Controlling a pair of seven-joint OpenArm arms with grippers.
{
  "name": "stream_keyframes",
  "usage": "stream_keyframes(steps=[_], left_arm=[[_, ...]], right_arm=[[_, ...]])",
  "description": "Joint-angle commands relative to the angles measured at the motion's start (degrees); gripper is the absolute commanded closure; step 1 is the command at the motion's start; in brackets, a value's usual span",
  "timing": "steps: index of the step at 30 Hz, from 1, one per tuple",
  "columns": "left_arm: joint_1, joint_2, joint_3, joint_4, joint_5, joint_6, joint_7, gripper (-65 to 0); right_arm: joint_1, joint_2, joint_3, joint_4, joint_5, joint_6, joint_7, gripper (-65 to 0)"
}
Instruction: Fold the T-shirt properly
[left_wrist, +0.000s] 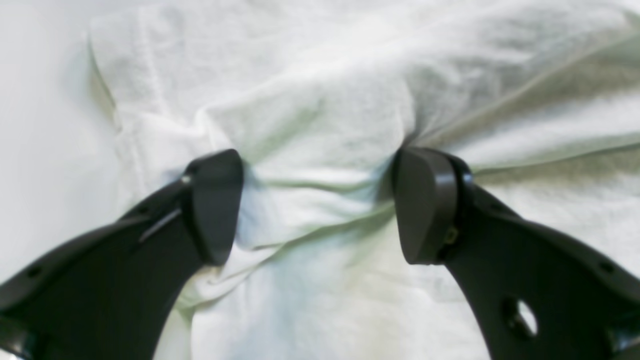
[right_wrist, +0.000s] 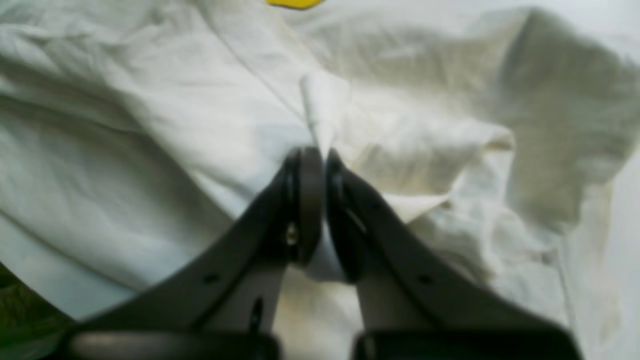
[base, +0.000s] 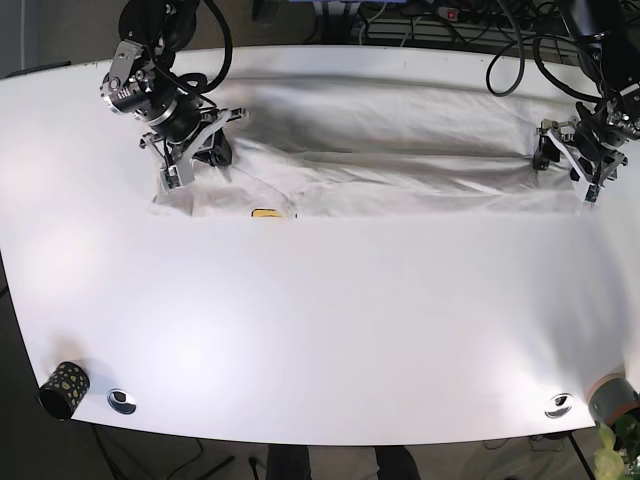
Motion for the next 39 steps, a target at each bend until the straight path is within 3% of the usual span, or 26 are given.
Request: stream_keyframes(steps=[1,13,14,20,22,24,30,32,36,39], left_arm=[[0.13,-0.44,0.19,0.25,0.51,-0.47,1.73,-44.3],[0.13,-0.44,0.19,0.25,0.51,-0.47,1.73,-44.3],[0.13,-0.44,0.19,0.25,0.51,-0.47,1.73,-44.3],[0.13,-0.44,0.19,0.25,0.51,-0.47,1.73,-44.3],[0.13,-0.44,0.1,0.34,0.43,-0.47,1.73,-44.3],[0.13,-0.44,0.1,0.52,0.43,-0.47,1.73,-44.3],[0.13,-0.44,0.01,0.61,0.16,-0.47,1.73,-44.3],[0.13,-0.44,0.01,0.69,0.07,-0.47,1.73,-44.3],[0.04,-0.35,0.01,0.69,0.07,-0.47,1.73,-44.3],[0.04,-0.35,0.01,0.78,0.07,-0.47,1.73,-44.3]], right_arm=[[-1.29,-0.13,0.56,1.57,0.79,0.42,1.42,0.0],[-3.05,0.05,7.68,-2.38,0.7,0.51,2.21,-1.4],[-3.05,0.05,7.68,-2.47,0.53,0.51,2.47,-4.1],[-3.66,0.14,8.39,-0.36,0.7,0.42,3.18,-35.2],[-4.81,-0.39,9.62,1.93,0.79,0.42,3.18,-42.6],[-5.25,-0.92,9.79,4.3,1.94,0.42,3.18,-46.1],[-6.56,-0.66,9.44,6.23,12.13,0.42,3.09,-46.8],[-6.56,0.49,6.72,5.97,15.74,0.42,3.09,-46.8],[-6.48,1.72,0.56,4.56,16.35,-0.02,3.26,-46.8],[-5.07,1.72,-0.76,0.96,15.65,-0.02,3.44,-46.8]])
